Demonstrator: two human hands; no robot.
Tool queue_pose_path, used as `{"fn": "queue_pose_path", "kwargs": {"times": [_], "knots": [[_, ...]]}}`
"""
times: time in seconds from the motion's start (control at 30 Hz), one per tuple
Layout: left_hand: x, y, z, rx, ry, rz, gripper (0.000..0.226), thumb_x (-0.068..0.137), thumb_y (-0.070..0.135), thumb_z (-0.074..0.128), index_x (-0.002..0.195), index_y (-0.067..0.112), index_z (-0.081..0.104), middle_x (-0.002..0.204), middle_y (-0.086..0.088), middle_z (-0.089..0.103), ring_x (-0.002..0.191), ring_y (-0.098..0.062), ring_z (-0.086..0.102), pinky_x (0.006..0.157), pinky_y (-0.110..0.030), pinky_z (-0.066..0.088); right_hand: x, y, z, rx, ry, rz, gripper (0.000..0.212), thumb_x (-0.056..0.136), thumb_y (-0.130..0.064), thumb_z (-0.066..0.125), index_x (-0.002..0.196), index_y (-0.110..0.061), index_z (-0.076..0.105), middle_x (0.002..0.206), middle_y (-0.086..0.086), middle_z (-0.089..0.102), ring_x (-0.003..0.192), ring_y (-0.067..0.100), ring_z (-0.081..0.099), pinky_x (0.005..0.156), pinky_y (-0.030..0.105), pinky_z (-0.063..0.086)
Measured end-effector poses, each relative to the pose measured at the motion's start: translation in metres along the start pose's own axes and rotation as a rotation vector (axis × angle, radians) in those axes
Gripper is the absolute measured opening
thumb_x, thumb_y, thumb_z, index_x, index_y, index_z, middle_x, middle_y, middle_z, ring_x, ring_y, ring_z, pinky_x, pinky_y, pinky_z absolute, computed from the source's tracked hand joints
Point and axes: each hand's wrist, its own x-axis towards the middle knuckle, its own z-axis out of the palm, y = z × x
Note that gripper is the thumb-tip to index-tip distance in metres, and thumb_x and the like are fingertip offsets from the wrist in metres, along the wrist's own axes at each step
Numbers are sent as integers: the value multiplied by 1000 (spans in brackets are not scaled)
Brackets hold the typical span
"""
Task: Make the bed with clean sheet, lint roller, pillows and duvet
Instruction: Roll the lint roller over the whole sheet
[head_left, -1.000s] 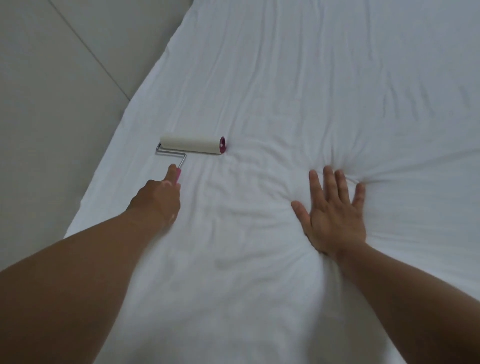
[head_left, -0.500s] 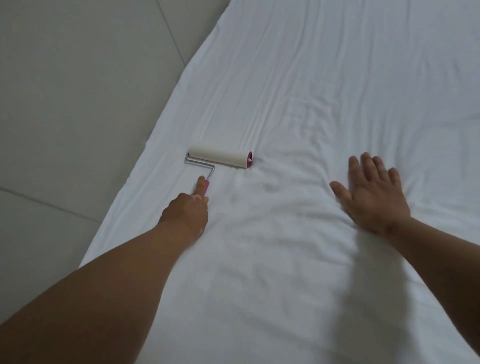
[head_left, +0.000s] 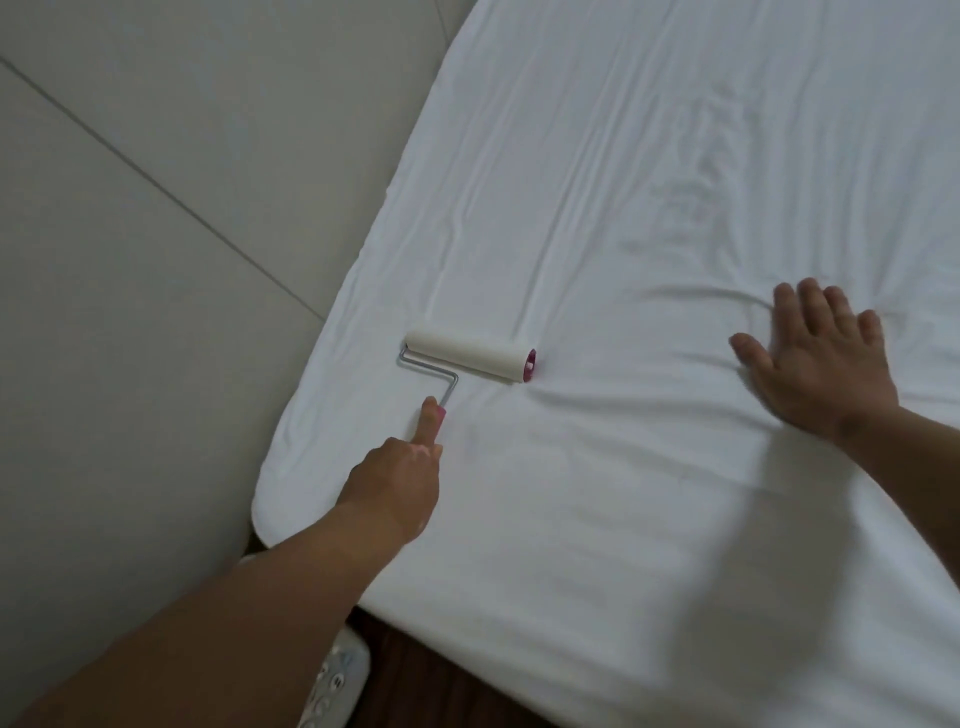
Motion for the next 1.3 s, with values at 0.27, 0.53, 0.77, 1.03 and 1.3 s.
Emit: {"fn": "queue_pose_path", "kwargs": {"times": [0.27,0.53,0.77,1.03,1.3], "knots": [[-78,-49,43,22,-42,27,70,106,26,31,155,22,-19,74,1,46,56,-11,40,58,-30,39,-37,-8,6,-8,-8,35,81,95,-71,19,154,-17,14,165,13,13,152,32,14,119,59,16],[-153,-86,87,37,21,67,69,106,34,27,149,29,-26,81,3,51,64,-12,50,57,-28,40,-55,-9,5,-22,-65,63,84,95,-72,14,158,-16,10,167,12,9,153,32,9,120,58,12],[-197,-94,76,52,-20,171,53,106,32,25,142,-2,46,71,-6,72,36,-13,55,28,-22,24,-64,-10,-2,-13,-118,70,84,95,-70,12,160,-18,7,168,8,4,155,28,4,123,55,9],[-152,27,0,-236,246,213,48,102,39,43,150,39,35,51,4,40,40,-13,50,39,-22,30,-70,-9,-13,12,-121,38,81,95,-67,22,158,-17,20,166,10,17,153,28,14,122,51,14],[18,203,-101,-385,181,177,49,103,48,23,149,53,7,88,-3,55,91,-31,62,75,-36,45,29,67,-44,28,33,-5,76,92,-72,19,151,-27,37,160,5,33,149,25,28,118,53,21]]}}
